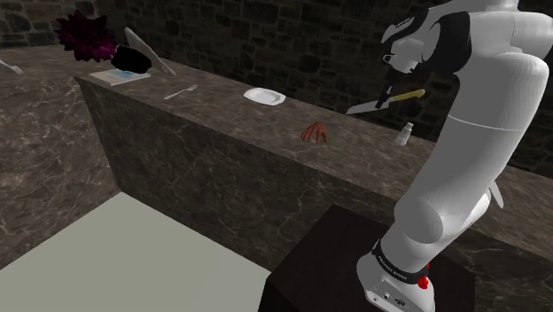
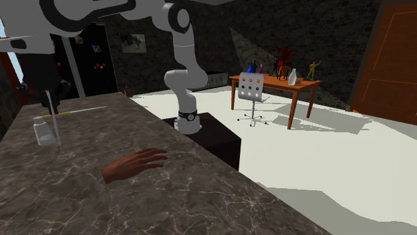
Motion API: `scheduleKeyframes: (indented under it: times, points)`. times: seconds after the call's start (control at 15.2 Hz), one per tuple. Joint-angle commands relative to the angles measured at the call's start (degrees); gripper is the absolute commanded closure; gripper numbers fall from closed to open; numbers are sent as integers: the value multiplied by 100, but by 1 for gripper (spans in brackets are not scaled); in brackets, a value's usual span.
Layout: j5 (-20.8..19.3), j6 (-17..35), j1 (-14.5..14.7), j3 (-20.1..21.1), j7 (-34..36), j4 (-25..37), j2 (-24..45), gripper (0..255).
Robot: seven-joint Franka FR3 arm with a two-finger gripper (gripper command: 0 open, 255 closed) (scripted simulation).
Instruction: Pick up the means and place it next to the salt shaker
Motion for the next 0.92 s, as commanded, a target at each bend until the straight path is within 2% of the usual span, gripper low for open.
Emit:
scheduleKeyframes:
  times: [0.0, 0.86]
  points:
    - [42, 153, -3, 13, -40, -128, 37, 255]
    - [432, 999, -89, 141, -366, -739, 406, 255]
